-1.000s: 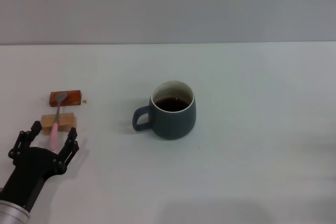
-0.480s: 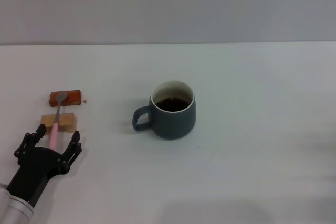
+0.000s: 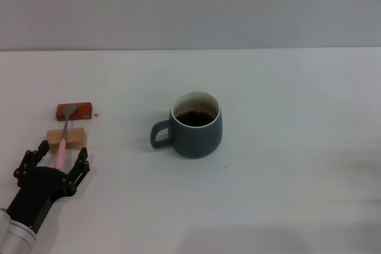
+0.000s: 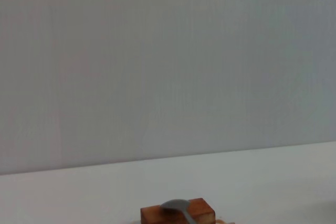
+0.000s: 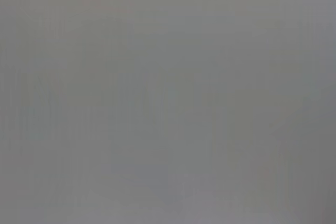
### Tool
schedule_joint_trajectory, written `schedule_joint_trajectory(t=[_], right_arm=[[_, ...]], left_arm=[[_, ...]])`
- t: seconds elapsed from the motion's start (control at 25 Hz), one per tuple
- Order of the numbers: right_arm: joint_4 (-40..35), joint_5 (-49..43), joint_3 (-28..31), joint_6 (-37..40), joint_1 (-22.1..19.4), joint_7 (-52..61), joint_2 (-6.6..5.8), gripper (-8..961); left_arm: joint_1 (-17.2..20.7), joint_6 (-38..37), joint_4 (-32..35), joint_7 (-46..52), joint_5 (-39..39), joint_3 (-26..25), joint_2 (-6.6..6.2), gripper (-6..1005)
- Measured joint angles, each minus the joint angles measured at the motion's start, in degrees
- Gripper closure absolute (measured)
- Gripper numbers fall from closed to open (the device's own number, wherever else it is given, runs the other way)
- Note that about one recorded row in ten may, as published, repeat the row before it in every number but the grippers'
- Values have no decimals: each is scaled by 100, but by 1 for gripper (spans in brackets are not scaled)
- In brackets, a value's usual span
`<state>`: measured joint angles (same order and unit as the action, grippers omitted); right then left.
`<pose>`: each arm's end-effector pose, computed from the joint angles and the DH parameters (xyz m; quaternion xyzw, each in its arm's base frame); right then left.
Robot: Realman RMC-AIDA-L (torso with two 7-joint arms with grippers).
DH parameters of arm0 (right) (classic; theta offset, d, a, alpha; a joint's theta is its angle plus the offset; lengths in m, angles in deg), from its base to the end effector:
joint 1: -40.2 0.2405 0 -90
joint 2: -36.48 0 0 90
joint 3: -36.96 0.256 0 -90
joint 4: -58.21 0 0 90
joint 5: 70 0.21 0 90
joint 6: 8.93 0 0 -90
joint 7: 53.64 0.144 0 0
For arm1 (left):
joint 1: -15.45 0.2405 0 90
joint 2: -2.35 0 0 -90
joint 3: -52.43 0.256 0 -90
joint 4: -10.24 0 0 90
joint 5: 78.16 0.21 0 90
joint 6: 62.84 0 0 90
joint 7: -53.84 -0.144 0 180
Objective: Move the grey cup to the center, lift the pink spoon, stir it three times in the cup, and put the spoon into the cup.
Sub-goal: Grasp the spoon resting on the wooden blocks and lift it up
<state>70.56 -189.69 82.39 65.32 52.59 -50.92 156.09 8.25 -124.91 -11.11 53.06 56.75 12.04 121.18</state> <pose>0.3757 0.2568 0.0022 -0.6076 0.2682 0.2722 0.6962 -0.3557 0.2347 -0.0639 -0.7410 -0.2728 -0.2231 0.5716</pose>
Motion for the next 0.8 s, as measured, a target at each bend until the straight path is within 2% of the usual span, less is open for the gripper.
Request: schedule_joint_trajectory(t=[0.8], right_arm=[[32, -3, -17, 28, 1, 0, 0, 954]], left_arm=[[-7, 238, -19, 59, -7, -39, -7, 334]])
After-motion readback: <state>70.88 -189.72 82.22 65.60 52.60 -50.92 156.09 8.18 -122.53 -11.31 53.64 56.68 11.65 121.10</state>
